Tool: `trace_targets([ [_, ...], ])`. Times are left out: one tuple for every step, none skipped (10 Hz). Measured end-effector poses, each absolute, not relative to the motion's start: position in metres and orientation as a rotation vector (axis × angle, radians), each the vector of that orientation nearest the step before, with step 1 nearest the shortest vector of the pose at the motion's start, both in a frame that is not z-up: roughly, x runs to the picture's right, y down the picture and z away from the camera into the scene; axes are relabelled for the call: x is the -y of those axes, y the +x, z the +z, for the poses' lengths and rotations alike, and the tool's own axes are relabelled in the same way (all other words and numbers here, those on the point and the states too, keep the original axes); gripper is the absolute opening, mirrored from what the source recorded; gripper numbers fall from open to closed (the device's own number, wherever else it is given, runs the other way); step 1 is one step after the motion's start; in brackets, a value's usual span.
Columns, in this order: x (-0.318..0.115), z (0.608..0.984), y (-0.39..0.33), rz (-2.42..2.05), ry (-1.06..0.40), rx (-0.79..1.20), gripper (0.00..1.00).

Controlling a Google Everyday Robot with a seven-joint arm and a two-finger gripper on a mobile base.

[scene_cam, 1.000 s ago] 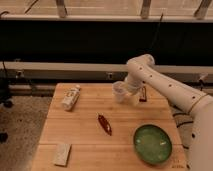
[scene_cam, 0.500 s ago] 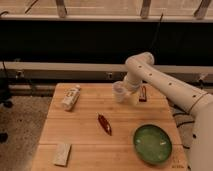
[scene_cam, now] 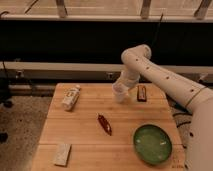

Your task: Pick up the ceramic cup

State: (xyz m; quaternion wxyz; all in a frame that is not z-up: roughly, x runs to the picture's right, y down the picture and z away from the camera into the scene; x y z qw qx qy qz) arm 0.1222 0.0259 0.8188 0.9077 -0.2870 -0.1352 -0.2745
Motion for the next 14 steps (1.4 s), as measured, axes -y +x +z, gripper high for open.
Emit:
trace_targets([
  [-0.030,0.827,0.125,-0.567,-0.597,0.276,0.80],
  [-0.037,0.838,0.127,-0.567,-0.603,0.277,0.80],
  [-0.041,0.846,0.128,-0.568,-0.606,0.275,0.80],
  [-0.046,0.855,0.130,-0.567,-0.612,0.273,0.80],
  [-0.047,0.861,0.132,-0.565,-0.614,0.269,0.80],
  [-0.048,0.864,0.134,-0.565,-0.615,0.267,0.80],
  [-0.052,0.874,0.135,-0.565,-0.618,0.265,0.80],
  [-0.057,0.883,0.135,-0.565,-0.622,0.268,0.77],
  [-0.064,0.894,0.136,-0.563,-0.624,0.270,0.70],
  [-0.071,0.907,0.137,-0.561,-0.627,0.273,0.58],
  [-0.074,0.914,0.138,-0.557,-0.627,0.275,0.48],
  [-0.075,0.918,0.138,-0.553,-0.624,0.277,0.37],
  [-0.074,0.920,0.139,-0.549,-0.616,0.279,0.25],
  [-0.073,0.921,0.138,-0.546,-0.608,0.282,0.17],
])
